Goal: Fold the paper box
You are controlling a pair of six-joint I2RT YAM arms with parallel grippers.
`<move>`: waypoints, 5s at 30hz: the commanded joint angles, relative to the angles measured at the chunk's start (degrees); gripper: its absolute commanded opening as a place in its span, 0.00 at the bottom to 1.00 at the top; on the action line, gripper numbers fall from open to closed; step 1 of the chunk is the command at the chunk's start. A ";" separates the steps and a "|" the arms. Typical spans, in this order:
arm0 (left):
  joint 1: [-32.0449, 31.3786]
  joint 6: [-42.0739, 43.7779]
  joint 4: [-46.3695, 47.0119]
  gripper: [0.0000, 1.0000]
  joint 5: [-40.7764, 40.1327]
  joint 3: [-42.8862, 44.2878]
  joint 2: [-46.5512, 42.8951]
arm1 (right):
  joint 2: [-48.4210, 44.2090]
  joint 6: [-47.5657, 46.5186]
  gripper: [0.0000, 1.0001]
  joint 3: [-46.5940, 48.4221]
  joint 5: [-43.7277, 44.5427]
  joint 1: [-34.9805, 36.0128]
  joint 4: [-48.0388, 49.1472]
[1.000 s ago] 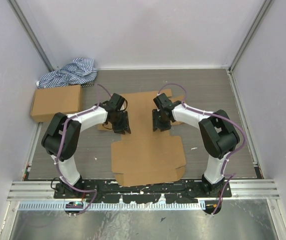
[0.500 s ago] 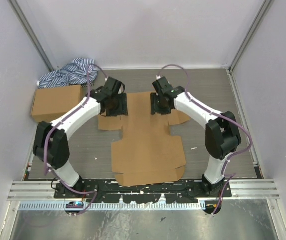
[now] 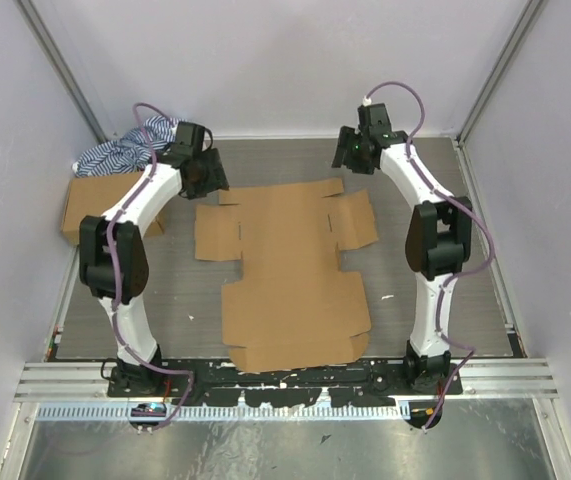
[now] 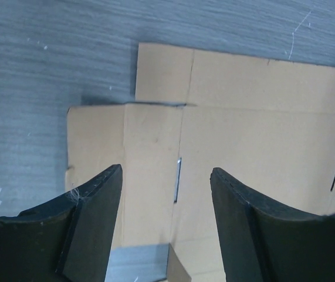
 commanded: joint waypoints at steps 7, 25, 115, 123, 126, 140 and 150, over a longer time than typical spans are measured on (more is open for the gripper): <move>1.25 1.28 4.79 0.69 2.45 9.12 10.69 | 15.91 -2.23 0.64 11.59 -11.43 -2.62 5.16; 3.09 1.64 3.85 0.68 3.90 13.35 17.12 | 16.28 -3.03 0.24 7.53 -13.10 -2.86 5.96; 0.71 0.64 0.02 0.59 7.07 14.40 16.95 | 12.61 -2.50 0.05 5.34 -9.80 0.62 3.12; 4.41 1.15 0.46 0.62 8.55 8.36 14.08 | 12.91 -2.44 0.05 5.31 -10.03 0.67 3.10; 4.40 0.90 1.21 0.62 9.63 7.80 14.79 | 12.96 -2.41 0.05 5.19 -10.37 0.66 3.09; 4.23 -0.26 2.29 0.56 14.05 8.63 18.33 | 12.94 -2.49 0.05 5.18 -10.72 0.66 3.12; 4.22 2.45 -1.20 0.56 6.28 8.91 16.19 | 12.94 -2.68 0.05 5.16 -10.41 0.55 3.10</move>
